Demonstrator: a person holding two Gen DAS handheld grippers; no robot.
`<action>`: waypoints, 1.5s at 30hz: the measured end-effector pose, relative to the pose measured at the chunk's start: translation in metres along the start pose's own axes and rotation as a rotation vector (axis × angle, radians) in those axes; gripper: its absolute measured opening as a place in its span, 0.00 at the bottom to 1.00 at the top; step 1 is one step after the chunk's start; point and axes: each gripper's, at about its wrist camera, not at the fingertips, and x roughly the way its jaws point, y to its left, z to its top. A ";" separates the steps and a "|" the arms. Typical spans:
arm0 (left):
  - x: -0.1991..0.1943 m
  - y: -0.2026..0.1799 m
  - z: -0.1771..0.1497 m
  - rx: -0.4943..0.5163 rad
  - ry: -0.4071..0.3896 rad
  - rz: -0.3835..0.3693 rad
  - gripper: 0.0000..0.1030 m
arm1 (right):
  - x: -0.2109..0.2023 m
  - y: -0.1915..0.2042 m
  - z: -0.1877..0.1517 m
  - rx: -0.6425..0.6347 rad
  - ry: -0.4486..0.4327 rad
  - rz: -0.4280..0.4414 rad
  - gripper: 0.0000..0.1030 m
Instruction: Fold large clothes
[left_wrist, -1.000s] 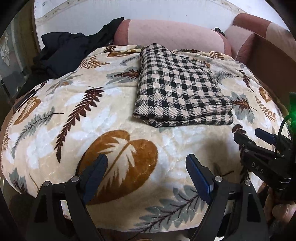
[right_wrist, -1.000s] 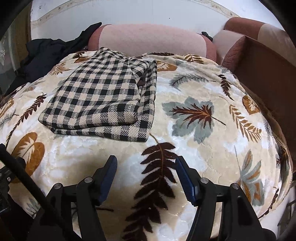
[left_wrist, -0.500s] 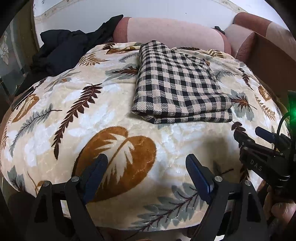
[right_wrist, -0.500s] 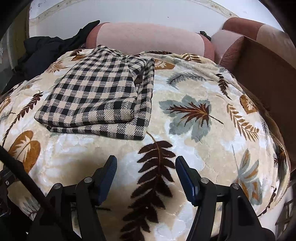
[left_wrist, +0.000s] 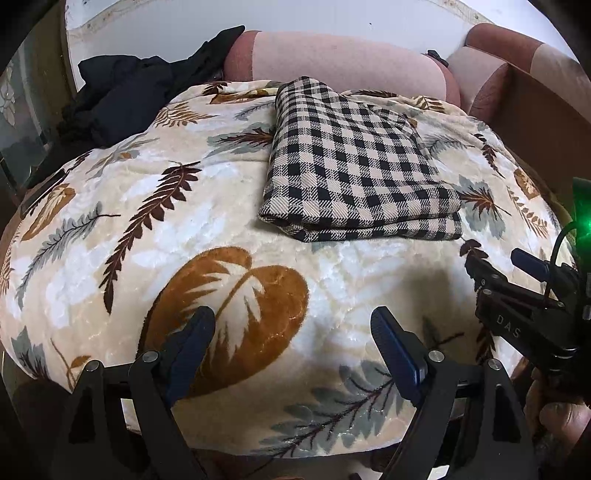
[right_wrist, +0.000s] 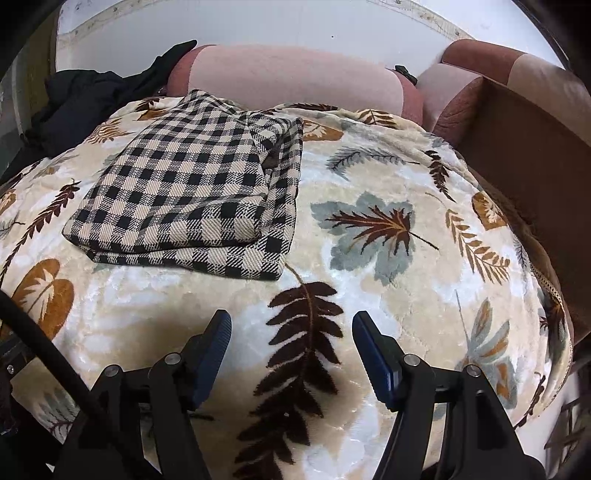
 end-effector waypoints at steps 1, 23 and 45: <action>0.000 -0.001 0.000 0.001 0.001 -0.001 0.83 | 0.000 0.000 0.000 0.001 0.001 0.001 0.70; 0.008 0.000 -0.001 -0.011 0.040 -0.011 0.83 | 0.008 -0.001 -0.002 0.000 0.026 -0.009 0.72; 0.001 -0.002 -0.005 0.006 0.029 -0.023 0.83 | -0.003 0.007 -0.003 -0.038 -0.023 -0.052 0.73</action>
